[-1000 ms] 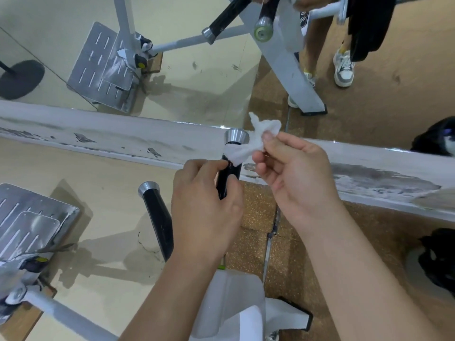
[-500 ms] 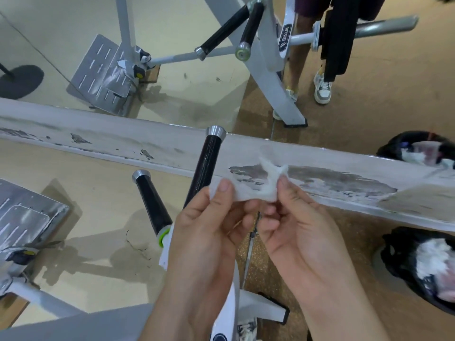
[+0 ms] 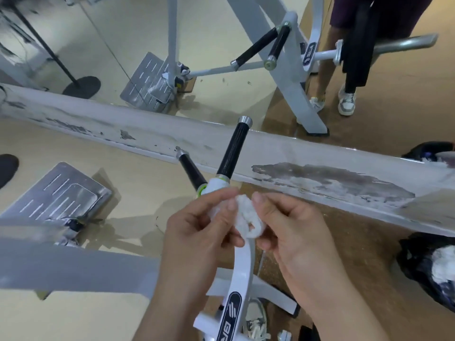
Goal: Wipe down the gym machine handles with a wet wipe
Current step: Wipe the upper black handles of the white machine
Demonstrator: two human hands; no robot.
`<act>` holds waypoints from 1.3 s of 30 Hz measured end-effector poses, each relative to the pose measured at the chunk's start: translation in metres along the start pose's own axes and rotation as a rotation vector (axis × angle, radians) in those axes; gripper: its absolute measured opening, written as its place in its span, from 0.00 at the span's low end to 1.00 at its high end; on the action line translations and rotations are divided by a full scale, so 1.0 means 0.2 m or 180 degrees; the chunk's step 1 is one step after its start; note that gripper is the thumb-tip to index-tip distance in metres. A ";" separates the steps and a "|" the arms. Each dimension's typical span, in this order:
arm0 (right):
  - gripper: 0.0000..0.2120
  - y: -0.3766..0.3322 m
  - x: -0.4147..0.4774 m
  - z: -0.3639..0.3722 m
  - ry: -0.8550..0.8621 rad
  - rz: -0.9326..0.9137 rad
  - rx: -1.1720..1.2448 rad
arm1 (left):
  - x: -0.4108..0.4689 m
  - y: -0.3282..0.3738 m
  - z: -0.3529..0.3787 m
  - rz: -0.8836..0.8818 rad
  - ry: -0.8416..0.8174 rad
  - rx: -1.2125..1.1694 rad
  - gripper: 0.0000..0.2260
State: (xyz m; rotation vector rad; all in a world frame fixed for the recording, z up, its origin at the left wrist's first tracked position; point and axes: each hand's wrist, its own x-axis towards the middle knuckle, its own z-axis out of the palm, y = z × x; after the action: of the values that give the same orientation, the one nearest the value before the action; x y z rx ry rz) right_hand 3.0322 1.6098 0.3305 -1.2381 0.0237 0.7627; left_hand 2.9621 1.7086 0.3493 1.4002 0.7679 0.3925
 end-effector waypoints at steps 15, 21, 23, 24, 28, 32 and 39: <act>0.04 0.10 0.46 0.37 -0.0666 -0.0551 -0.3527 | 0.42 -0.24 -0.44 -0.0726 0.0142 -0.0269 0.16; 0.06 0.22 0.70 0.44 -0.0523 -0.1271 -0.4855 | 0.61 -0.43 -0.42 -0.0763 0.1134 -0.0050 0.12; 0.09 0.25 0.76 0.46 -0.0588 -0.1345 -0.5275 | 0.67 -0.49 -0.41 -0.0829 0.1287 0.0024 0.11; 0.10 0.26 0.79 0.46 -0.0601 -0.1321 -0.5372 | 0.68 -0.52 -0.40 -0.0821 0.1326 0.0097 0.10; 0.06 0.21 0.87 0.49 -0.0772 -0.1004 -0.5391 | 0.70 -0.55 -0.39 -0.0140 0.1269 0.0209 0.07; 0.05 0.18 0.94 0.50 -0.1079 -0.0738 -0.5265 | 0.75 -0.59 -0.37 -0.0214 0.0471 0.0179 0.13; 0.09 0.28 0.92 0.42 -0.0714 -0.1527 -0.5014 | 0.87 -0.59 -0.32 -0.0921 0.1263 -0.0874 0.06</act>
State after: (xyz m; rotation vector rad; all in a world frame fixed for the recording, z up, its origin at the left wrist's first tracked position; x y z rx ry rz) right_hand 3.1093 1.7811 0.2383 -2.4603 -1.2186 0.3943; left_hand 3.0179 1.8518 0.1939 0.9459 1.1762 0.5337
